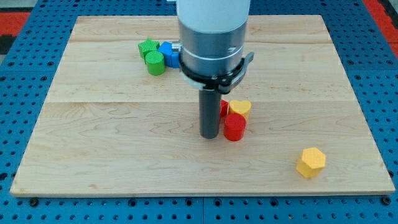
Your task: Place the red circle above the yellow hexagon
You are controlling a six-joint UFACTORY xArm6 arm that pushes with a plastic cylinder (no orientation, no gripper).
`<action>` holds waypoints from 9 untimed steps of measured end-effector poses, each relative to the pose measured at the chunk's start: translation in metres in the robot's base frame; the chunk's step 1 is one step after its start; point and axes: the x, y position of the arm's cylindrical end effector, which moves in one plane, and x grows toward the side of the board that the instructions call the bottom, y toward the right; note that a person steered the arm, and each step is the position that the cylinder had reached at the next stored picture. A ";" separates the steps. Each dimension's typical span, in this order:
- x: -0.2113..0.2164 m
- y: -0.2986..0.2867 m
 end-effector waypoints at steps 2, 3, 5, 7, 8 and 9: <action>-0.006 0.069; -0.007 0.106; -0.038 0.142; -0.050 0.193; -0.035 0.201; -0.025 0.176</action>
